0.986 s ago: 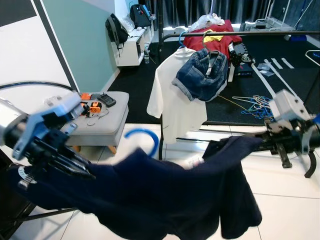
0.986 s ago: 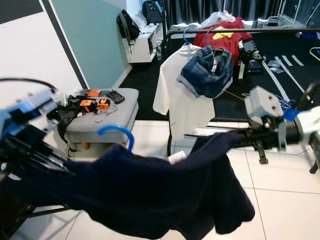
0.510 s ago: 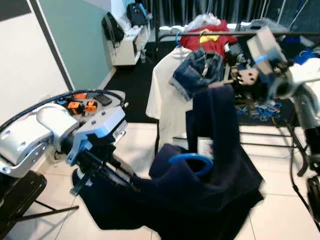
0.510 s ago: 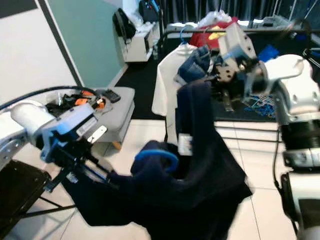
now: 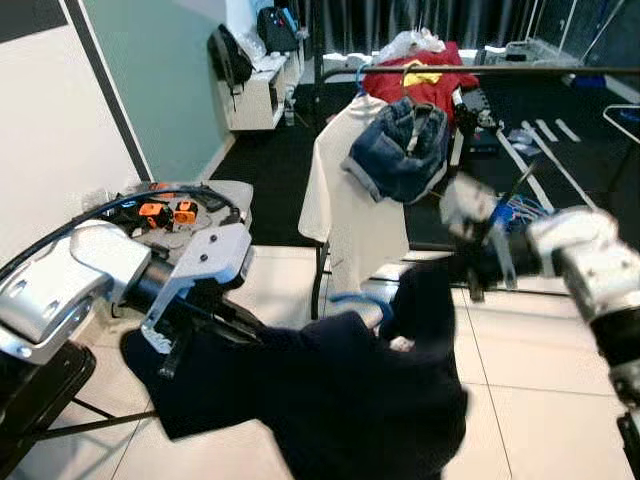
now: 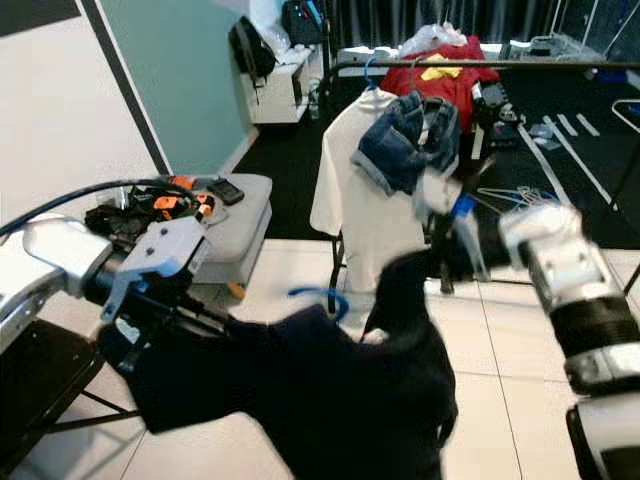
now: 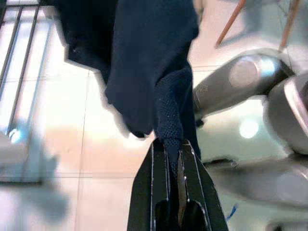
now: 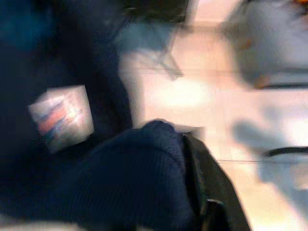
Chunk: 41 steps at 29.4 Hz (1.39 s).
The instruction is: Hang hanger
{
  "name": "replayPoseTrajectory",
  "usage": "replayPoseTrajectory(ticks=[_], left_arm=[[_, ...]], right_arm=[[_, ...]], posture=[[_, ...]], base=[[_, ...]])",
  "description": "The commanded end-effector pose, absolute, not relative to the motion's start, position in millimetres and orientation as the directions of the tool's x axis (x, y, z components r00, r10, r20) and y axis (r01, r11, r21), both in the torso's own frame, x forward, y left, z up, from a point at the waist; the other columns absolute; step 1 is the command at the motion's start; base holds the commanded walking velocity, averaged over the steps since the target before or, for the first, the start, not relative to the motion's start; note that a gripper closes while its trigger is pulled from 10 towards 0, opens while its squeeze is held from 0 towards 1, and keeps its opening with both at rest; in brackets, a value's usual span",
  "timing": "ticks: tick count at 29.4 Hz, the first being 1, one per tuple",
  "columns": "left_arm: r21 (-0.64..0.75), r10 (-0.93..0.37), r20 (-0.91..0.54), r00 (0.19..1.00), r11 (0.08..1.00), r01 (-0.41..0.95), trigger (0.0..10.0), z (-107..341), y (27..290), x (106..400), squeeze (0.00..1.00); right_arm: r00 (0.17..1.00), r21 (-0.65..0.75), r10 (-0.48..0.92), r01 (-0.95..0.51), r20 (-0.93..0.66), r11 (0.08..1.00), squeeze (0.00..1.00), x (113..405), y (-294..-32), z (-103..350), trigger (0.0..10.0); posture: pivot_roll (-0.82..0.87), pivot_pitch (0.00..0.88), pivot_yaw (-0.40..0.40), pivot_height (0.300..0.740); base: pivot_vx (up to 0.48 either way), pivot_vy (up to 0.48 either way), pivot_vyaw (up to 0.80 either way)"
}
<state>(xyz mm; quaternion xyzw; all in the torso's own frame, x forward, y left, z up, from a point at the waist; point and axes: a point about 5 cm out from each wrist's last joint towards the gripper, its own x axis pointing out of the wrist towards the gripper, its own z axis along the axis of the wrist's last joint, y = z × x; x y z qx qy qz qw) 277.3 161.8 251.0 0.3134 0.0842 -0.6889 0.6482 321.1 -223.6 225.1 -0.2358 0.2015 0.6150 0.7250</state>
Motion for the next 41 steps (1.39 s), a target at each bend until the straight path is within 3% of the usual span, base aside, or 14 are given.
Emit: replayPoseTrajectory(ticks=[1,5,7,10,15,20,22,23,24,25,26,28,31,41], left_arm=[[0.35,-0.794,-0.585,0.168,-0.061,0.935,10.0,251.0,177.6,289.2,0.0],[0.377,-0.752,-0.616,0.236,-0.018,0.926,10.0,248.9,187.3,295.4,0.0],[0.406,-0.722,-0.624,0.3,0.028,0.913,10.0,244.6,191.7,301.2,0.0],[0.41,-0.728,-0.615,0.305,0.036,0.911,10.0,243.6,189.9,301.7,0.0],[0.393,-0.812,-0.541,0.217,-0.017,0.919,10.0,240.0,168.0,292.4,0.0],[0.349,-0.837,-0.528,0.145,-0.058,0.935,10.0,232.4,160.4,284.2,0.0],[0.337,-0.845,-0.513,0.152,-0.035,0.941,10.0,225.8,153.8,284.3,0.0],[0.337,-0.845,-0.513,0.152,-0.035,0.941,10.0,225.8,153.8,284.3,0.0],[0.337,-0.85,-0.5,0.165,-0.015,0.941,10.0,224.1,149.7,285.6,0.0],[0.334,-0.861,-0.477,0.176,0.008,0.943,10.0,223.4,142.6,287.0,0.0],[0.334,-0.861,-0.477,0.176,0.008,0.943,10.0,223.4,142.6,287.0,0.0],[0.324,-0.885,-0.423,0.193,0.05,0.945,10.0,225.1,127.6,289.2,0.0],[0.318,-0.901,-0.388,0.197,0.07,0.945,10.0,227.7,116.4,290.5,0.0],[0.339,-0.915,-0.356,0.191,0.064,0.939,10.0,232.1,104.7,290.2,0.0]], right_arm=[[0.062,-0.037,0.787,-0.998,-0.614,0.05,1.0,306.5,-227.4,225.5,10.0],[0.046,-0.015,0.786,-0.999,-0.617,0.047,1.0,301.2,-234.5,226.7,10.0],[0.138,-0.072,0.751,-0.99,-0.646,0.121,1.0,309.9,-249.8,230.5,10.0],[0.175,-0.1,0.731,-0.984,-0.66,0.146,1.0,314.1,-253.5,229.7,10.0],[0.403,-0.261,0.704,-0.915,-0.585,0.307,1.0,335.8,-259.1,244.3,10.0],[0.458,-0.302,0.754,-0.887,-0.471,0.35,1.0,337.3,-260.8,266.5,10.0],[0.323,-0.24,0.89,-0.937,-0.32,0.254,1.0,325.5,-248.8,292.9,10.0],[0.323,-0.24,0.89,-0.937,-0.32,0.254,1.0,325.5,-248.8,292.9,10.0],[0.216,-0.203,0.936,-0.966,-0.276,0.163,1.0,315.3,-241.5,299.5,10.0],[0.085,-0.159,0.966,-0.986,-0.244,0.046,0.0,300.4,-231.6,303.7,10.0],[0.085,-0.159,0.966,-0.986,-0.244,0.046,0.0,300.4,-231.6,303.7,10.0],[-0.071,-0.097,0.972,-0.991,-0.225,-0.095,0.0,285.8,-213.5,300.3,10.0],[-0.136,-0.081,0.963,-0.984,-0.233,-0.158,0.0,281.5,-201.8,293.9,10.0],[-0.141,-0.106,0.966,-0.98,-0.215,-0.166,0.0,289.2,-190.0,291.1,10.0]], posture=[[-0.16,0.0,0.042,0.74],[-0.16,0.0,0.042,0.74],[-0.17,0.0,0.042,0.74],[-0.17,0.0,0.042,0.74],[-0.17,0.0,0.04,0.74],[-0.17,0.0,0.038,0.74],[-0.17,0.0,0.039,0.74],[-0.17,0.0,0.039,0.74],[-0.17,0.0,0.039,0.74],[-0.18,0.0,0.038,0.74],[-0.18,0.0,0.038,0.74],[-0.18,0.0,0.037,0.74],[-0.18,0.0,0.035,0.74],[-0.17,0.0,0.035,0.74]], base=[[0.0,0.0,0.0],[0.0,0.0,0.0],[0.0,0.0,0.0],[0.0,0.0,0.0],[0.0,0.0,0.0],[0.0,0.0,0.0],[0.0,0.0,0.0],[0.0,0.0,0.0],[0.0,0.0,0.0],[0.0,0.0,0.0],[0.0,0.0,0.0],[0.0,0.0,0.0],[0.0,0.0,0.0],[0.0,0.0,0.0]])
